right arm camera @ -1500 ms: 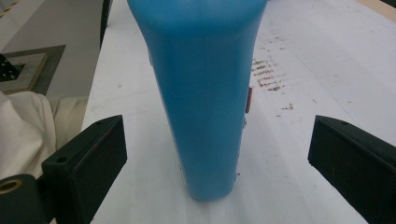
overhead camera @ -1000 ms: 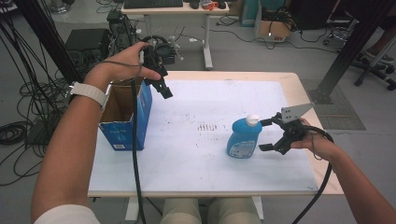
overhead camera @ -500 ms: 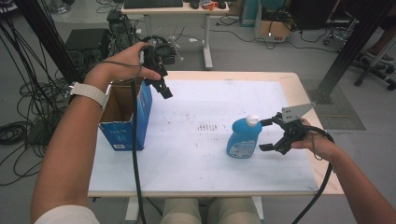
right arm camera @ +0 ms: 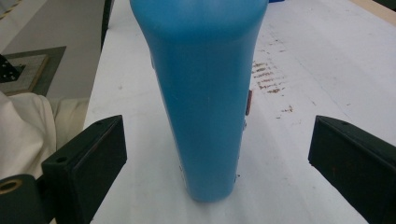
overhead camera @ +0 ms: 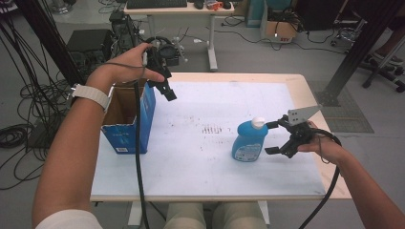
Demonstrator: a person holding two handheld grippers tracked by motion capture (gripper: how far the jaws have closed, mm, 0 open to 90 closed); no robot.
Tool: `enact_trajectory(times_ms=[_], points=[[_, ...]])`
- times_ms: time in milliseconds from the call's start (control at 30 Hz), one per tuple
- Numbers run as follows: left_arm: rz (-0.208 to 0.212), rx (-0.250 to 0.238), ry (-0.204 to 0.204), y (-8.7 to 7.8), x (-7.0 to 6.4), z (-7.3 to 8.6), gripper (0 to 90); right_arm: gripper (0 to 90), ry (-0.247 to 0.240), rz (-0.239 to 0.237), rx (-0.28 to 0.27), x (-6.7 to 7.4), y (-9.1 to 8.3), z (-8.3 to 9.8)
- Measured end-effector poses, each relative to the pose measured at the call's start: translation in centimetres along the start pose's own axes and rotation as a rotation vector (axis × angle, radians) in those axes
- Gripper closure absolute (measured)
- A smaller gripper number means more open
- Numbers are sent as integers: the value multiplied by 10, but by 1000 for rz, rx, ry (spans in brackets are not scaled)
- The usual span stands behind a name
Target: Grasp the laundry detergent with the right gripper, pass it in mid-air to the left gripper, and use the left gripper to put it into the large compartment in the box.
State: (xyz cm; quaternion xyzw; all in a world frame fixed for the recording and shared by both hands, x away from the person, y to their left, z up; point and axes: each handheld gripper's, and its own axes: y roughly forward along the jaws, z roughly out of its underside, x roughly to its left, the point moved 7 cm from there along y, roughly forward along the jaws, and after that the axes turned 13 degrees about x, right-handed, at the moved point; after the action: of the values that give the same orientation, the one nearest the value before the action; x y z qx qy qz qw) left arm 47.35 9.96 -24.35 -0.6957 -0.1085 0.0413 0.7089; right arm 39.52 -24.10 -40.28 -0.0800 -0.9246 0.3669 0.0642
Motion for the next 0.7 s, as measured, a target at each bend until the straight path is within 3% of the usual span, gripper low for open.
enact_trajectory(times_ms=[700], points=[[1, 0, 0, 1, 1, 0, 102, 31, 5, -2, 3, 0, 1, 0]])
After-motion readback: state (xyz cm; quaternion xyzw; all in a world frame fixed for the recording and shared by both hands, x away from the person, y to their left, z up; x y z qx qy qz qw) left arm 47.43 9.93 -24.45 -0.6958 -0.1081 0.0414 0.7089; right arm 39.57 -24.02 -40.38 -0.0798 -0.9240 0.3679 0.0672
